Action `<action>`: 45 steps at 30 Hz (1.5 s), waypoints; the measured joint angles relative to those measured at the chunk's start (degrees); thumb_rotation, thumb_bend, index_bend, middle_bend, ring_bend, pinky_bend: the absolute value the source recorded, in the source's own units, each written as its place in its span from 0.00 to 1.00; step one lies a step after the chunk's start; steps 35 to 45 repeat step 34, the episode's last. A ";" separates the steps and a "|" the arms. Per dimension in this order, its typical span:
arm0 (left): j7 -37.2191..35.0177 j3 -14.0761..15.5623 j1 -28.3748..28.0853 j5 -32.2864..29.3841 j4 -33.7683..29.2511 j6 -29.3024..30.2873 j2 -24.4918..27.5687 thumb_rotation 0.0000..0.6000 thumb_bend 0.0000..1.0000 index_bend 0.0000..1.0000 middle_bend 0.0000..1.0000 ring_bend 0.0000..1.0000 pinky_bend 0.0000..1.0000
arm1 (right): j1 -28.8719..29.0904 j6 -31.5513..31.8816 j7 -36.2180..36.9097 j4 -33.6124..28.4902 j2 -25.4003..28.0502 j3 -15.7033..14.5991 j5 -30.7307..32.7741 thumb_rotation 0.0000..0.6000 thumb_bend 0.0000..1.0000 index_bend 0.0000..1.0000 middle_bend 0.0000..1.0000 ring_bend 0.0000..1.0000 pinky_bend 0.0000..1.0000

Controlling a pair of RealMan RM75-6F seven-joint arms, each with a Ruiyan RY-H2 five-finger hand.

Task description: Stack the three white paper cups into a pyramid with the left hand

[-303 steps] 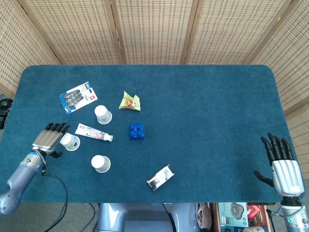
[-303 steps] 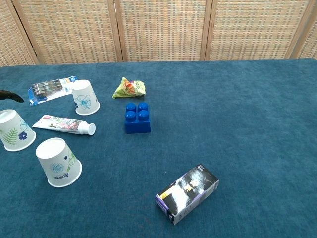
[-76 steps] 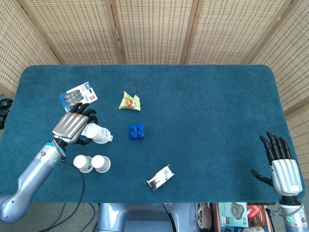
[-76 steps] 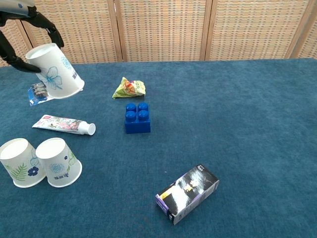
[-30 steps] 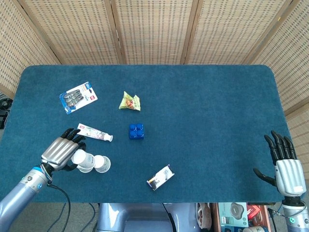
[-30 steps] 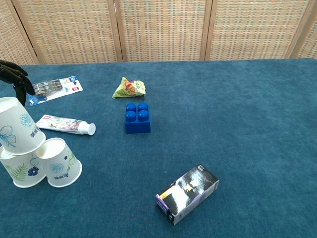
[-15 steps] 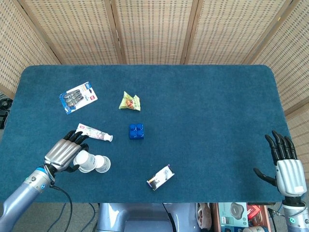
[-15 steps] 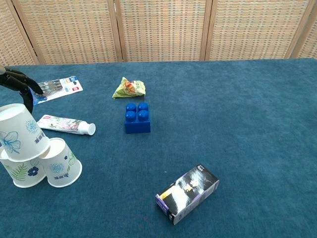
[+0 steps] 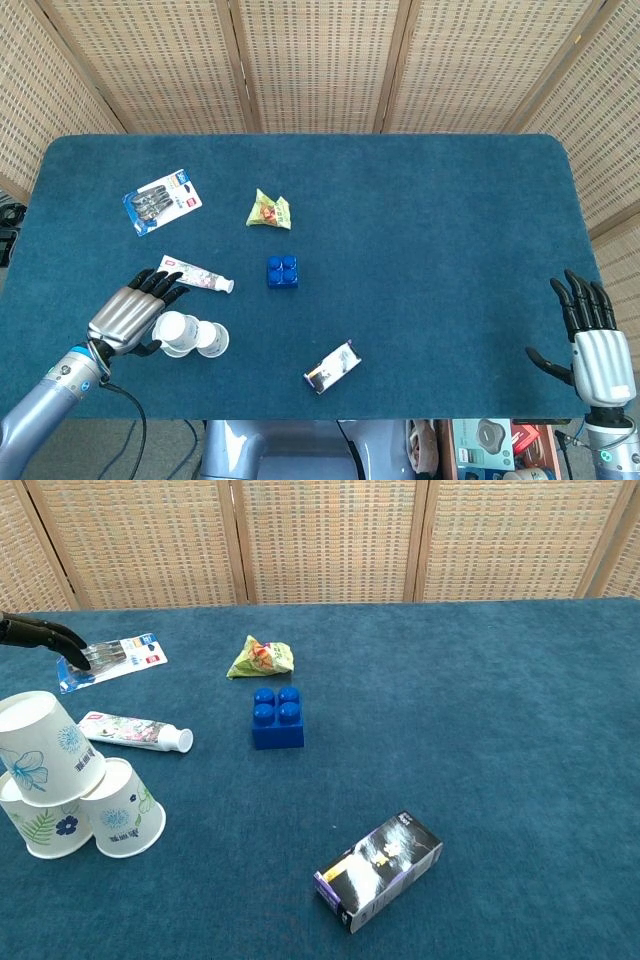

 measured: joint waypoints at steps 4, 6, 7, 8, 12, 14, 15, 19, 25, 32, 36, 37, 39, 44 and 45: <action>-1.98 -0.55 0.25 0.67 -0.84 0.07 1.03 1.00 0.31 0.08 0.00 0.00 0.00 | -0.01 -0.01 0.04 0.04 0.00 0.02 0.05 1.00 0.10 0.00 0.00 0.00 0.00; -3.80 -1.04 0.49 1.32 -1.55 0.08 2.04 1.00 0.31 0.06 0.00 0.00 0.00 | 0.00 -0.03 0.03 0.07 -0.03 0.01 0.03 1.00 0.10 0.00 0.00 0.00 0.00; -5.52 -1.49 0.78 2.08 -2.18 0.17 3.11 1.00 0.31 0.05 0.00 0.00 0.00 | 0.01 -0.06 -0.07 0.06 -0.03 -0.01 0.01 1.00 0.10 0.00 0.00 0.00 0.00; -7.07 -1.88 1.13 2.93 -2.70 0.45 4.12 1.00 0.31 0.05 0.00 0.00 0.00 | 0.02 -0.07 -0.17 0.03 -0.03 -0.02 -0.01 1.00 0.10 0.00 0.00 0.00 0.00; -14.77 -3.08 3.60 9.27 -4.37 2.54 8.33 1.00 0.31 0.00 0.00 0.00 0.00 | 0.02 0.13 -0.41 -0.06 -0.08 -0.02 -0.27 1.00 0.10 0.00 0.00 0.00 0.00; -18.63 -3.35 5.57 13.82 -4.73 4.37 9.70 1.00 0.31 0.00 0.00 0.00 0.00 | 0.02 0.26 -0.42 -0.07 -0.10 -0.05 -0.49 1.00 0.10 0.00 0.00 0.00 0.00; -20.04 -3.36 6.54 15.87 -4.76 5.34 10.01 1.00 0.31 0.00 0.00 0.00 0.00 | 0.02 0.28 -0.42 -0.08 -0.09 -0.10 -0.59 1.00 0.10 0.00 0.00 0.00 0.00; -23.36 -2.50 11.99 25.12 -3.47 11.46 9.18 1.00 0.31 0.00 0.00 0.00 0.00 | 0.04 0.45 -0.69 -0.09 -0.08 -0.26 -1.16 1.00 0.10 0.00 0.00 0.00 0.00; -16.47 -0.64 19.06 30.67 2.25 21.70 -0.19 1.00 0.31 0.00 0.00 0.00 0.00 | 0.01 1.01 -2.12 -0.46 -0.09 -0.53 -2.25 1.00 0.10 0.00 0.00 0.00 0.00; -8.27 0.62 27.61 33.84 13.54 32.46 -15.43 1.00 0.31 0.00 0.00 0.00 0.00 | 0.02 0.93 -3.35 -0.66 -0.03 -0.62 -2.40 1.00 0.10 0.00 0.00 0.00 0.00; -6.13 0.59 29.47 34.57 17.36 35.05 -18.89 1.00 0.31 0.00 0.00 0.00 0.00 | 0.00 0.93 -4.16 -0.62 0.13 -0.76 -2.67 1.00 0.10 0.00 0.00 0.00 0.00; -6.13 0.59 29.47 34.57 17.36 35.05 -18.89 1.00 0.31 0.00 0.00 0.00 0.00 | 0.00 0.93 -4.16 -0.62 0.13 -0.76 -2.67 1.00 0.10 0.00 0.00 0.00 0.00; -6.13 0.59 29.47 34.57 17.36 35.05 -18.89 1.00 0.31 0.00 0.00 0.00 0.00 | 0.00 0.93 -4.16 -0.62 0.13 -0.76 -2.67 1.00 0.10 0.00 0.00 0.00 0.00; -6.13 0.59 29.47 34.57 17.36 35.05 -18.89 1.00 0.31 0.00 0.00 0.00 0.00 | 0.00 0.93 -4.16 -0.62 0.13 -0.76 -2.67 1.00 0.10 0.00 0.00 0.00 0.00; -6.13 0.59 29.47 34.57 17.36 35.05 -18.89 1.00 0.31 0.00 0.00 0.00 0.00 | 0.00 0.93 -4.16 -0.62 0.13 -0.76 -2.67 1.00 0.10 0.00 0.00 0.00 0.00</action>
